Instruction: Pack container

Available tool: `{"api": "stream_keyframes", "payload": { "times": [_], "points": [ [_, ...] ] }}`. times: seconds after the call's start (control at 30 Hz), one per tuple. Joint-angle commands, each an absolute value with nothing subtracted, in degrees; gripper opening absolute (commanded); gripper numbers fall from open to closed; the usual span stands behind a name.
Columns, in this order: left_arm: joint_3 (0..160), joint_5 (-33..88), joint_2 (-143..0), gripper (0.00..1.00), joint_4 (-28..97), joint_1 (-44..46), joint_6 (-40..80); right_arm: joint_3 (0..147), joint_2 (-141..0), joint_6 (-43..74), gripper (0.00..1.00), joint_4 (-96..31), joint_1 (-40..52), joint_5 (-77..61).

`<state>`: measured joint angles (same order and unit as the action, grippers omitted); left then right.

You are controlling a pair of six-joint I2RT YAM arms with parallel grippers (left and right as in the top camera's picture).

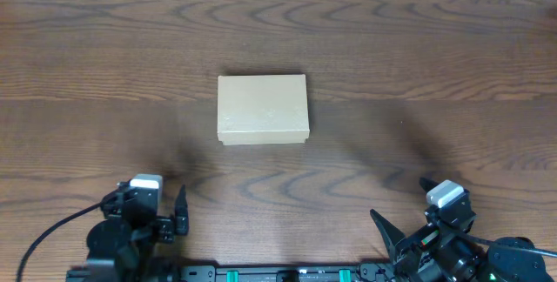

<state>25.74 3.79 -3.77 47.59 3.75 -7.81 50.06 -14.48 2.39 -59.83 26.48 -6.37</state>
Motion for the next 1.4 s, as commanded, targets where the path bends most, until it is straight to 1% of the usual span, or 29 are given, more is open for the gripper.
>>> {"api": "stream_keyframes", "payload": {
  "times": [0.0, 0.2, 0.43, 0.77, 1.07, 1.23, 1.37],
  "points": [
    [22.2, 2.3, -2.1, 0.96, 45.8, 2.5, -9.2, 49.9, -14.0, 3.2, 0.99, -59.9, 26.1, -6.0],
    [17.7, 1.4, -0.2, 0.95, 43.5, 1.7, -9.2, 49.9, -14.0, 3.2, 0.99, -59.9, 26.1, -6.0],
    [16.2, -0.6, -0.2, 0.95, 43.5, 1.8, -9.2, 49.9, -14.0, 3.1, 0.99, -59.9, 26.1, -6.0],
    [15.9, -0.6, -0.3, 0.96, 51.0, 1.8, -9.2, 49.9, -14.0, 3.1, 0.99, -59.9, 26.1, -6.0],
    [15.9, -0.6, -0.3, 0.96, 52.5, 1.8, -9.2, 49.9, -14.0, 3.1, 0.99, -59.9, 26.1, -6.0],
    [15.9, -0.6, -0.3, 0.96, 52.4, 1.8, -9.2, 49.5, -13.8, -1.6, 0.99, -60.7, 25.7, -1.4],
    [15.9, -0.6, -0.3, 0.95, 52.4, 1.8, -9.2, 45.0, -13.0, -5.9, 0.99, -57.4, 22.3, 0.3]
  ]
}}
